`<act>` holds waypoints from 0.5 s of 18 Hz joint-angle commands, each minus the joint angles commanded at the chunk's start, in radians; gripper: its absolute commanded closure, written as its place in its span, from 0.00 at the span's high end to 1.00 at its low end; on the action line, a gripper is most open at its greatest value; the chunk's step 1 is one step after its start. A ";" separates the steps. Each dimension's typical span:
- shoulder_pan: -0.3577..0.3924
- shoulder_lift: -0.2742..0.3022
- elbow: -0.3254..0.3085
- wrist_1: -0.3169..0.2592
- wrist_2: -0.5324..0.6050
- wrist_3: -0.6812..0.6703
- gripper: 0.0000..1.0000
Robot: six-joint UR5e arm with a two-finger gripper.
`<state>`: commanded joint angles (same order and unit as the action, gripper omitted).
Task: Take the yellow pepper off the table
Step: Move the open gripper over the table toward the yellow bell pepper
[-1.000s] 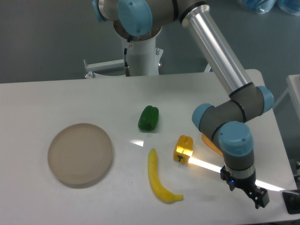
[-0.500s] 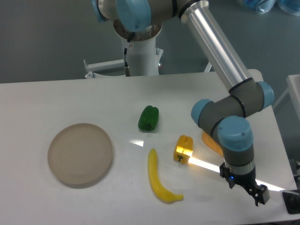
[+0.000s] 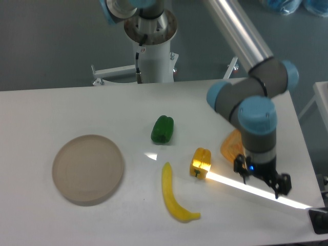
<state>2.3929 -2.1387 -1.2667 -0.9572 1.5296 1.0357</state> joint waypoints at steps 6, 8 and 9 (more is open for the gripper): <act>0.006 0.117 -0.181 0.000 -0.082 -0.132 1.00; -0.006 0.118 -0.216 0.002 -0.082 -0.187 1.00; -0.009 0.120 -0.236 0.005 -0.083 -0.192 1.00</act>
<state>2.3838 -2.0187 -1.5031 -0.9526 1.4466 0.8437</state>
